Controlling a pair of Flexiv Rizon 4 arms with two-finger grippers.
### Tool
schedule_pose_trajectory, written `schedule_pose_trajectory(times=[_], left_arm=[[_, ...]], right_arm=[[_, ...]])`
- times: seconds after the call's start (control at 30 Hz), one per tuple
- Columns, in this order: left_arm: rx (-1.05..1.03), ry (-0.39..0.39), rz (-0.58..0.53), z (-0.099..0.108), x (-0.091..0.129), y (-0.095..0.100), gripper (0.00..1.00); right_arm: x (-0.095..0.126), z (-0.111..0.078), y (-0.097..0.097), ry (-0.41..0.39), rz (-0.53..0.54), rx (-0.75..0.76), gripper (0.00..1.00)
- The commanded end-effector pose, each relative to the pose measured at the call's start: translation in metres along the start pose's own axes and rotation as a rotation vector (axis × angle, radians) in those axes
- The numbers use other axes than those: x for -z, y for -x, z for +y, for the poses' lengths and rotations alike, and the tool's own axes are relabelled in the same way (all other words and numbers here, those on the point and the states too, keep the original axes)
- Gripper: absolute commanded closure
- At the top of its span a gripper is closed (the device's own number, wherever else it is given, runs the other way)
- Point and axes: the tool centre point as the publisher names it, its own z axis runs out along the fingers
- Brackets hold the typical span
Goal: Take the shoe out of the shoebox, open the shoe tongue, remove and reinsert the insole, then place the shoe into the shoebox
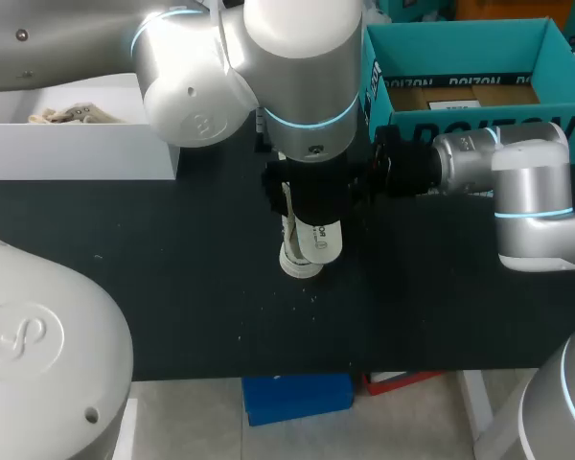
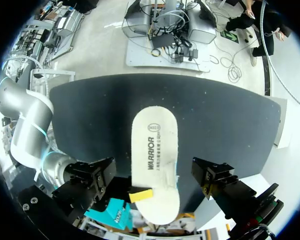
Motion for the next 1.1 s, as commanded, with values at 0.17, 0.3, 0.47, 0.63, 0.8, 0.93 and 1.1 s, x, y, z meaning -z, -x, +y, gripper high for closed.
schedule_pose_trajectory(times=[0.17, 0.3, 0.47, 0.63, 0.8, 0.93, 1.1], left_arm=[[-0.011, 0.023, 0.026, 0.038, -0.002, -0.008, 0.0], [-0.02, 0.029, 0.014, 0.056, -0.004, -0.009, 0.0], [-0.023, 0.031, -0.006, 0.077, -0.008, -0.008, 0.0], [-0.001, 0.046, 0.0, 0.099, -0.007, -0.012, 0.0], [0.009, 0.066, 0.004, 0.122, -0.008, -0.014, 0.0], [0.012, 0.074, 0.006, 0.138, -0.011, -0.014, 0.0], [0.047, 0.051, -0.013, 0.156, -0.015, -0.014, 0.0]], right_arm=[[-0.001, 0.001, 0.001, 0.0, 0.0, 0.0, 1.0], [-0.001, 0.001, 0.001, 0.0, 0.0, 0.0, 1.0], [-0.001, 0.001, 0.001, 0.0, 0.0, 0.0, 1.0], [-0.001, 0.001, 0.001, 0.0, 0.0, 0.0, 1.0], [-0.001, 0.001, 0.001, 0.0, 0.0, 0.0, 1.0], [-0.001, 0.001, 0.001, 0.0, 0.0, 0.0, 1.0], [-0.001, 0.001, 0.001, 0.0, 0.0, 0.0, 1.0]])
